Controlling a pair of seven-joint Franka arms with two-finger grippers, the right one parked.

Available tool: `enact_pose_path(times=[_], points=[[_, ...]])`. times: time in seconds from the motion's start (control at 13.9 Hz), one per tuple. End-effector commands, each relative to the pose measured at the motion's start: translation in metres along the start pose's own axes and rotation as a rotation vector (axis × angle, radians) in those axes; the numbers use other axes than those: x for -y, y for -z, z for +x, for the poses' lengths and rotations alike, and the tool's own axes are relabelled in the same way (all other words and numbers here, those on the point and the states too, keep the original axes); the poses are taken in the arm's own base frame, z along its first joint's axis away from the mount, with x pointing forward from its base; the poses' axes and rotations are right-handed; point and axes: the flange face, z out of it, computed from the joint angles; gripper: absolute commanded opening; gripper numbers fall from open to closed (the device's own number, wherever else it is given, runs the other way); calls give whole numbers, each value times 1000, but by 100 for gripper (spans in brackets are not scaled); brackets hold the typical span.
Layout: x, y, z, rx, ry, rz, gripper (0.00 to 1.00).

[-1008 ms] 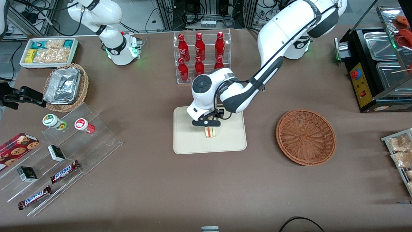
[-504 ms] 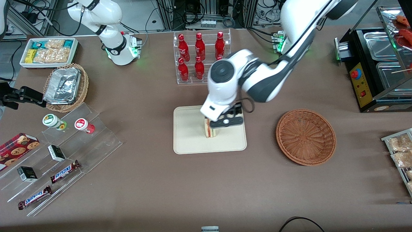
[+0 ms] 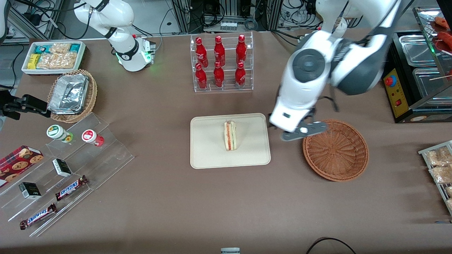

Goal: Place sandwich from basket to tray

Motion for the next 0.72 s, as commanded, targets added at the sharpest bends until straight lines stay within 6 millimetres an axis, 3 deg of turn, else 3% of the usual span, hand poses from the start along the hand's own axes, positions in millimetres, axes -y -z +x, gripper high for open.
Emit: enact_pose_path(times=[0.0, 0.36, 0.65], points=[[46, 26, 1, 15, -30, -4, 100], [119, 58, 18, 26, -69, -33, 100], [168, 70, 24, 48, -107, -19, 100]])
